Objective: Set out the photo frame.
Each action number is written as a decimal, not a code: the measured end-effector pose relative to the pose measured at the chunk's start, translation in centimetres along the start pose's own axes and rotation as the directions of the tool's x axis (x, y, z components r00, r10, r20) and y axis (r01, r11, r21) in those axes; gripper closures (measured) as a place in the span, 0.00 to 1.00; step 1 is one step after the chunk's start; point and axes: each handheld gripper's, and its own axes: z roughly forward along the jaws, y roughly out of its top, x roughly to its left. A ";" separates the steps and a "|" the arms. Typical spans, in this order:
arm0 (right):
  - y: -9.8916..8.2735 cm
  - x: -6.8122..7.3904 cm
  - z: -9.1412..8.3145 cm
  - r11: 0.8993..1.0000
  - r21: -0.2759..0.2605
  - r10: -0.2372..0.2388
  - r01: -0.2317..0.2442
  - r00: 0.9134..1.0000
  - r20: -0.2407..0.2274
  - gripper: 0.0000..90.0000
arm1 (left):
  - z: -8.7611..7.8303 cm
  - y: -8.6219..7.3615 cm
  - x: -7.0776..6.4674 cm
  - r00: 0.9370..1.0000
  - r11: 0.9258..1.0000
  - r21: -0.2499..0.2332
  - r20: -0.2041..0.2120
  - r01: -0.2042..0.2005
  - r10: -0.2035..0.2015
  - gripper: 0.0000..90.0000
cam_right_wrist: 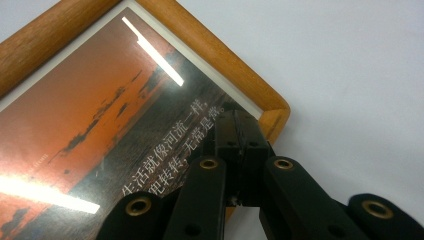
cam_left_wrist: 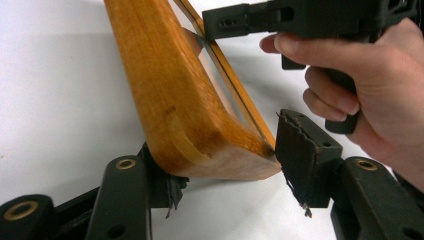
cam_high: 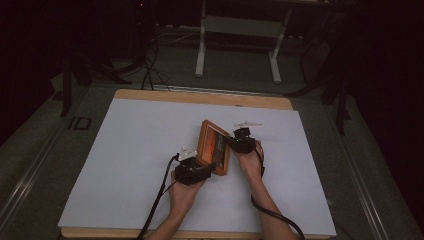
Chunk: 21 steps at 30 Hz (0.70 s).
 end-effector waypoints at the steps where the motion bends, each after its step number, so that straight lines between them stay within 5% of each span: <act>1: 0.0 0.0 0.0 1.000 0.001 -0.002 0.002 1.000 -0.001 1.00 | -0.1 0.1 0.2 1.000 1.000 -0.007 0.012 0.022 -0.022 0.54; 13: -0.1 -0.1 -0.2 1.000 0.001 -0.006 0.006 1.000 -0.007 0.99 | -0.3 0.8 1.4 0.991 0.992 -0.007 0.053 0.122 -0.122 0.64; 21: -0.2 -0.4 -0.9 1.000 -0.020 -0.010 0.010 1.000 -0.017 0.97 | -0.4 2.0 1.5 0.993 0.995 0.009 0.061 0.104 -0.105 0.69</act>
